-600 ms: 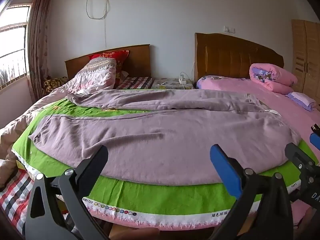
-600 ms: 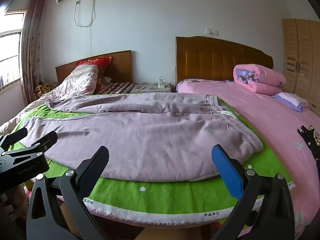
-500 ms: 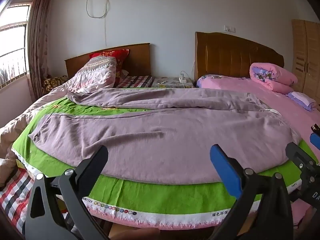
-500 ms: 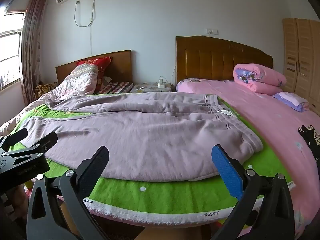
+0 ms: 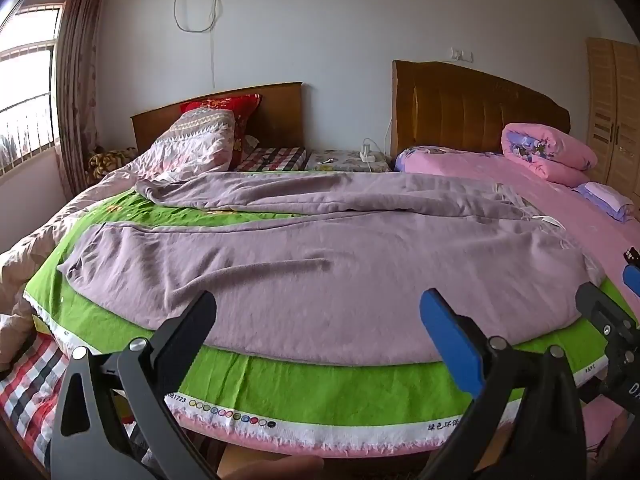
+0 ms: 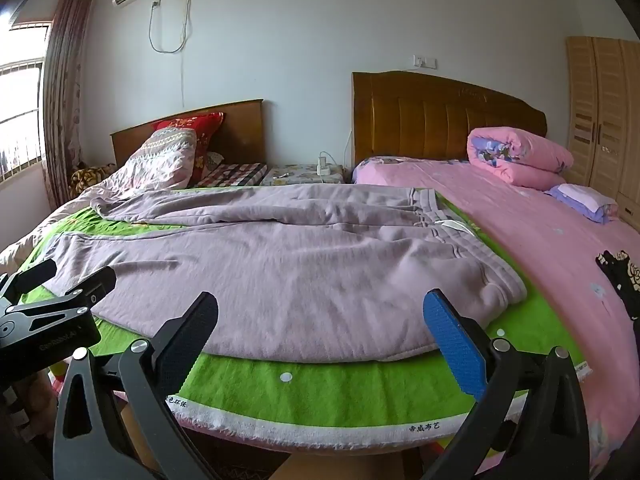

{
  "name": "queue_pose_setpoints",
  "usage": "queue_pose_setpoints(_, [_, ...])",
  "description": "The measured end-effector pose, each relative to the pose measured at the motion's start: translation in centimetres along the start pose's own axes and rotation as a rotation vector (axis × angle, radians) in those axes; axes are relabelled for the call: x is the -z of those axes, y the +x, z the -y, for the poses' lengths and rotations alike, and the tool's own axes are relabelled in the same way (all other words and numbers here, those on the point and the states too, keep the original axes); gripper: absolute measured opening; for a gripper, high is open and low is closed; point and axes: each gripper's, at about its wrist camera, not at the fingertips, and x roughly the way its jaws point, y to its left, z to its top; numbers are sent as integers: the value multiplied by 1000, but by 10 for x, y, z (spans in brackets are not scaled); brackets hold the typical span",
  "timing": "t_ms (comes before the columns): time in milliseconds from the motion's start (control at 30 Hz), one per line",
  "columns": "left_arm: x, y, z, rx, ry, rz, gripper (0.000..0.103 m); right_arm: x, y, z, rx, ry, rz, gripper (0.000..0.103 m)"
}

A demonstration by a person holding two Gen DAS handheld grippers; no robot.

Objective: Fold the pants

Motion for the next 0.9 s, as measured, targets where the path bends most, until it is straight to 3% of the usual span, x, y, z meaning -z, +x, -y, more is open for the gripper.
queue_pose_setpoints(900, [1, 5, 1, -5, 0, -23, 102, 1, 1, -1, 1, 0, -2, 99])
